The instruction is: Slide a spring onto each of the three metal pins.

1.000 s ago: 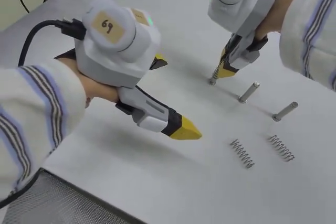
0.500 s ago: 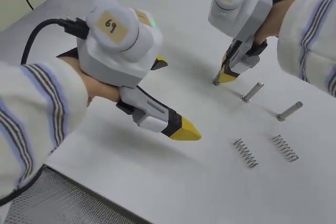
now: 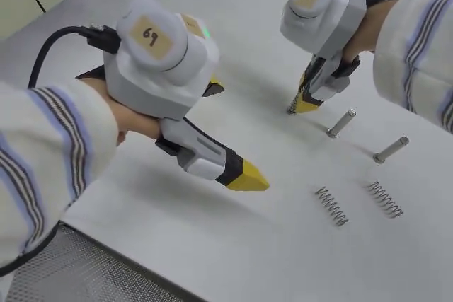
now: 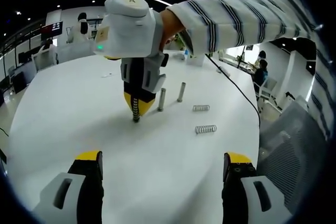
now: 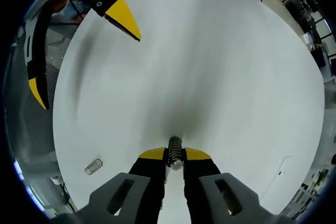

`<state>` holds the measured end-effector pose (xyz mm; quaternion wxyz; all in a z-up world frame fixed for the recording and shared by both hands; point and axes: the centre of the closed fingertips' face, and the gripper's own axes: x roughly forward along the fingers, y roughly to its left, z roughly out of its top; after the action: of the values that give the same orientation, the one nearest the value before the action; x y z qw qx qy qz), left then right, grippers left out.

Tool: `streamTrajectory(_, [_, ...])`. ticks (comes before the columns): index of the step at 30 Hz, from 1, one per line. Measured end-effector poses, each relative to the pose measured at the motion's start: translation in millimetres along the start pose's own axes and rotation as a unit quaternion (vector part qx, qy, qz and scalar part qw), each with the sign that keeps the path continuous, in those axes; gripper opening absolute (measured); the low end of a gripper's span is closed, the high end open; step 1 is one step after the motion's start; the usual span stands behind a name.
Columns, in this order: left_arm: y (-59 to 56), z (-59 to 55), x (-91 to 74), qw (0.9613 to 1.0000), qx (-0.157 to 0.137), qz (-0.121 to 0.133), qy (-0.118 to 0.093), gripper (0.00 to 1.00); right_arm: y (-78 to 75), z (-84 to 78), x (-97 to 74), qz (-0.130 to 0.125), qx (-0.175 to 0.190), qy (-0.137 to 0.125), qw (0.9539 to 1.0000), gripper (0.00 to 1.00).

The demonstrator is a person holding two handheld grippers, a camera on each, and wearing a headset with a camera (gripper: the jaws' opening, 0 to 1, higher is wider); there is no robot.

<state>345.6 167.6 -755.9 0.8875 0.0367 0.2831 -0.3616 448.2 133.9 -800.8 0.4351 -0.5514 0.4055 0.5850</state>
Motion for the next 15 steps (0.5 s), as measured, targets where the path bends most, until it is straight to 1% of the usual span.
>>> streamTrajectory(3, [1.2, 0.9, -0.4, 1.0, 0.001, 0.004, -0.003, 0.95, 2.2, -0.7, -0.1, 0.001, -0.006, -0.001, 1.0, 0.12])
streamTrajectory(8, [-2.3, 5.1, -2.0, 0.9999, 0.001, -0.003, -0.012, 0.95, 2.6, -2.6, -2.0, -0.003, -0.01, 0.002, 0.9999, 0.13])
streamTrajectory(13, [-3.6, 4.9, -2.3, 0.9999, 0.003, -0.004, -0.011, 0.95, 0.8, -2.9, -4.1, -0.007, -0.013, 0.001, 0.9999, 0.16])
streamTrajectory(15, [-4.3, 3.8, -2.4, 0.9999, 0.005, -0.005, -0.008, 0.95, 1.4, -4.6, -5.6, -0.007, -0.017, 0.005, 0.9998, 0.17])
